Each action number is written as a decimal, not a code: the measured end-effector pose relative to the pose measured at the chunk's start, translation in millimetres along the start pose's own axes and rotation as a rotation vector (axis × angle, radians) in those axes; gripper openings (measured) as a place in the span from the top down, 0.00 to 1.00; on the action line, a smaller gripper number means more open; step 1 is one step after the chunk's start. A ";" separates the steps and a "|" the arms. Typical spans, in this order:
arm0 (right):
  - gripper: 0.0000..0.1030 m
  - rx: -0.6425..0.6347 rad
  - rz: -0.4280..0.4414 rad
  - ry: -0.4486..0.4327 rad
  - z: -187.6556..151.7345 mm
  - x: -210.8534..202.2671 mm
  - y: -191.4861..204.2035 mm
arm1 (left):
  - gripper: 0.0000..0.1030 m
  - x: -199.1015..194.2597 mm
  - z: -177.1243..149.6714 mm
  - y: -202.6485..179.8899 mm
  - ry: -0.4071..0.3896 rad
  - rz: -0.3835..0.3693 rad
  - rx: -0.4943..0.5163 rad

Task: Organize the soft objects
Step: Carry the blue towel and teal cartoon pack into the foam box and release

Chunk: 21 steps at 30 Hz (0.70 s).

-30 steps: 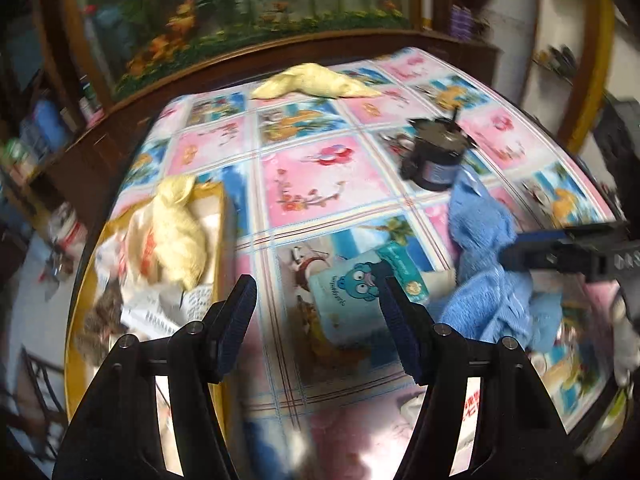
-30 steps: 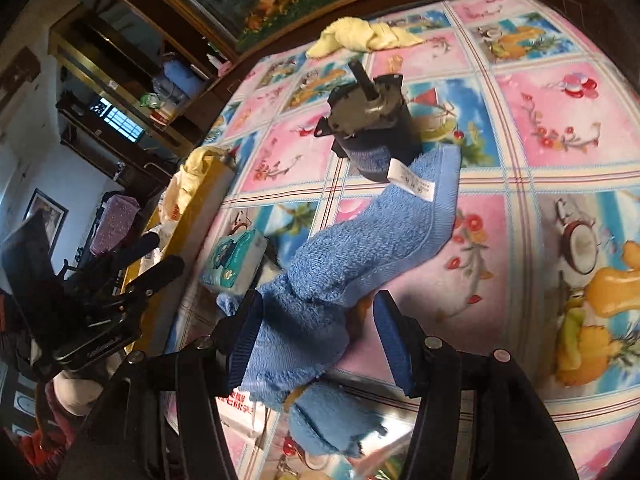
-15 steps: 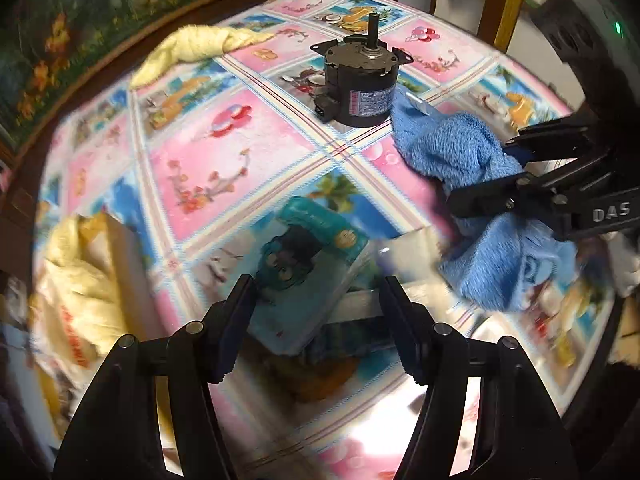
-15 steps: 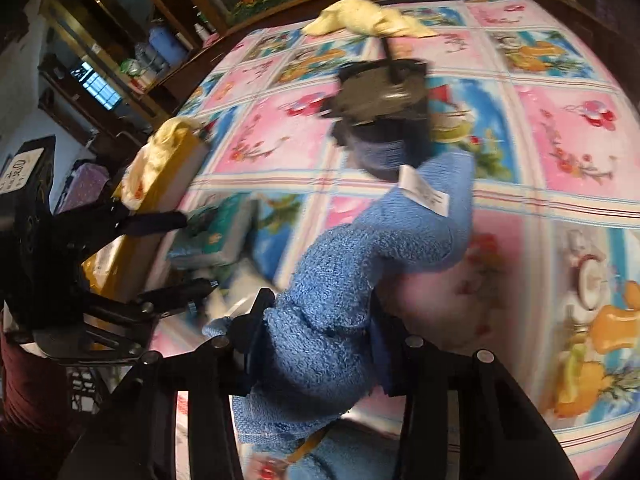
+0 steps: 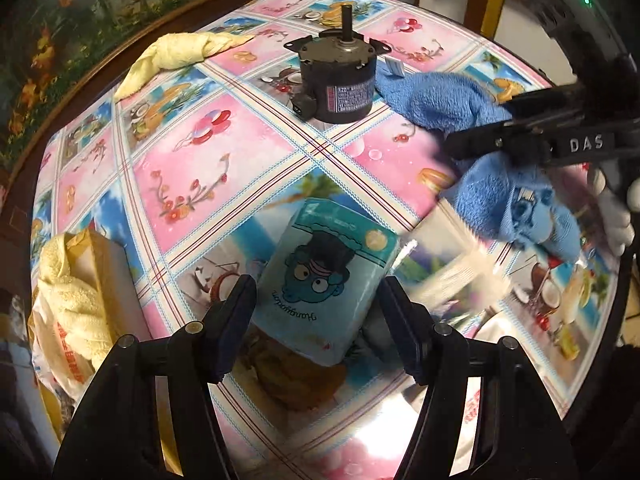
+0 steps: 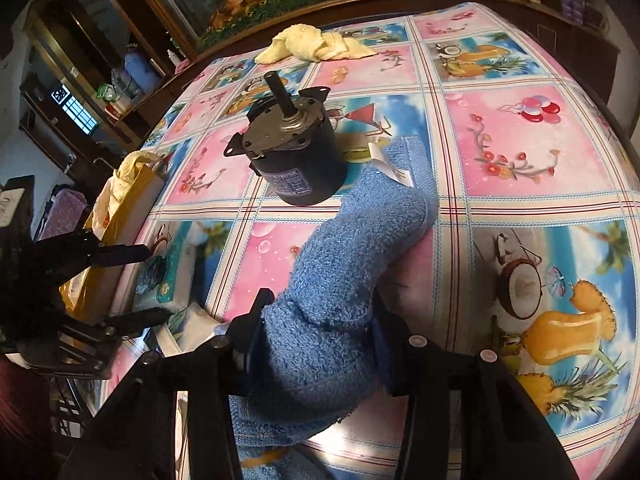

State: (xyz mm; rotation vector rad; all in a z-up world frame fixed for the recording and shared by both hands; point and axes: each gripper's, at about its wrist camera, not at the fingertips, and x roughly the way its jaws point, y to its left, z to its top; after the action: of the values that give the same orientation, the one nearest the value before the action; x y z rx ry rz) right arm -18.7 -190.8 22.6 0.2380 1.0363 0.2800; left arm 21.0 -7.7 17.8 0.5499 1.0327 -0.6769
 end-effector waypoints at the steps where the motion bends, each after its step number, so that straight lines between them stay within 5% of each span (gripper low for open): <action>1: 0.55 -0.002 0.001 -0.001 0.1 0.2 -0.1 | 0.33 0.9 -0.2 1.6 -0.004 -0.009 -0.006; 6: 0.55 0.010 0.012 -0.003 1.6 1.5 -2.1 | 0.29 8.7 5.0 10.4 0.005 -0.056 -0.063; 11: 0.58 0.008 0.009 -0.011 0.1 1.0 -1.0 | 0.57 4.6 2.4 12.5 -0.029 -0.081 -0.141; 21: 0.61 0.011 0.083 -0.146 -1.5 -48.1 13.4 | 0.60 -63.1 -19.7 10.0 -0.242 -0.152 -0.316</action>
State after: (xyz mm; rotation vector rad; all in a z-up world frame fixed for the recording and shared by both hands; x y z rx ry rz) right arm -44.6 -194.5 65.1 0.3078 0.8849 0.3269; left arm -5.1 28.2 67.7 0.1111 0.9349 -0.6790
